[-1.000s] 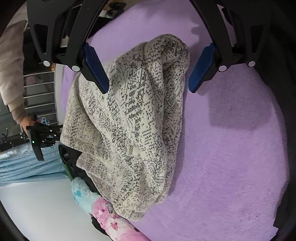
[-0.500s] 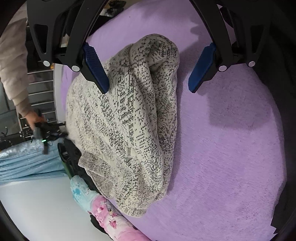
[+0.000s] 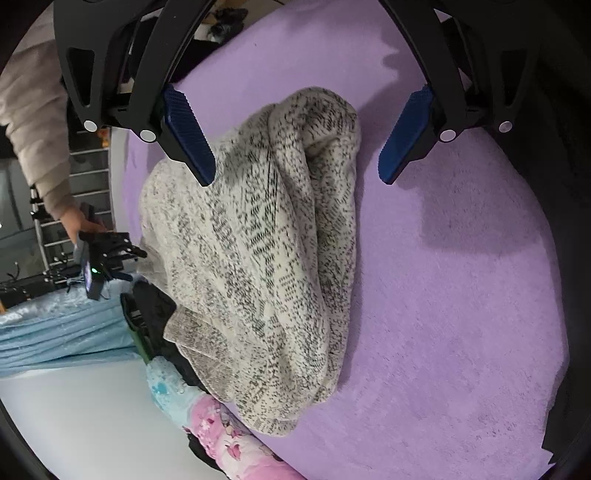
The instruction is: Fold large clothes
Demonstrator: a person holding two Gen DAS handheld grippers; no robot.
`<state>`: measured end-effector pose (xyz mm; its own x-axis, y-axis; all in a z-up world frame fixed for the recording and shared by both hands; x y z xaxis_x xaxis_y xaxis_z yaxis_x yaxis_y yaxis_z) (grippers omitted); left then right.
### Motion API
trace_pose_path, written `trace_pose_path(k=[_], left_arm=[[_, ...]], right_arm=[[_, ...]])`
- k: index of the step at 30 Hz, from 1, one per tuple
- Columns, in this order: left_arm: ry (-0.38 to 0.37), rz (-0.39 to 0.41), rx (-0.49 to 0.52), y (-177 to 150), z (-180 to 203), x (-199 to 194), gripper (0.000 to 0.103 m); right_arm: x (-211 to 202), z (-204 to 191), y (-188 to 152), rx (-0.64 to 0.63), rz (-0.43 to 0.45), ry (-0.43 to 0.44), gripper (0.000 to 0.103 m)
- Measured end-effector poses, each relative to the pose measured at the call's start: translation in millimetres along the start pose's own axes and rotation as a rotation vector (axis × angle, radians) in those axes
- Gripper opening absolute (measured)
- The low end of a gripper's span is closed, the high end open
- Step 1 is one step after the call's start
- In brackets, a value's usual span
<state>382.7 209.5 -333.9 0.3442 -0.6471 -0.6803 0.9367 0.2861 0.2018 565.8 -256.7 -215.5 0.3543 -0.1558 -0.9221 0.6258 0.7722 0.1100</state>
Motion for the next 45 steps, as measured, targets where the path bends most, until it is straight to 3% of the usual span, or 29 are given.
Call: trace_pose_path(k=[6,9,13,16,19,25,36,45], left_arm=[[-0.055,-0.022,-0.01,-12,-3,2,0.087],[-0.065,-0.032,-0.002,-15,-6,6,0.086],[-0.055,-0.03,0.043,-12,-4,13,0.083],[-0.074,-0.038,0.017,-9,-5,20,0.083],[-0.082,-0.033,0.017,-7,-4,19,0.083],[-0.082,-0.029,0.018,-8,-5,19,0.083],[-0.075,-0.025,0.029,-12,-7,15,0.082],[-0.088,-0.016,0.044,-12,0,17,0.078]], right_arm=[[-12,-32,-69,0.325,0.149,0.169,0.096],[-7,-38,-123,0.556,0.221,0.29,0.096],[-4,-51,-166,0.82,0.324,0.44,0.096],[-8,-55,-184,0.925,0.413,0.509,0.096],[-11,-66,-188,0.939,0.48,0.556,0.096],[-8,-81,-187,0.912,0.514,0.615,0.095],[14,-100,-186,0.896,0.494,0.692,0.082],[24,-110,-186,0.909,0.504,0.725,0.08]])
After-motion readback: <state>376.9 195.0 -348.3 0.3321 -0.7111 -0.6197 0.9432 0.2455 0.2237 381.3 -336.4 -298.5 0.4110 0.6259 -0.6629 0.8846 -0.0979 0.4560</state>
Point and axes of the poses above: each gripper's, at about its wrist camera, not at the fingertips, and x roughly the way its jaws point, z to its right, y to its top, the point moved 7 cm from there along x, roughly the way its jaws point, and after that the axes turned 1 degree about -y, right-handed, at the moved point
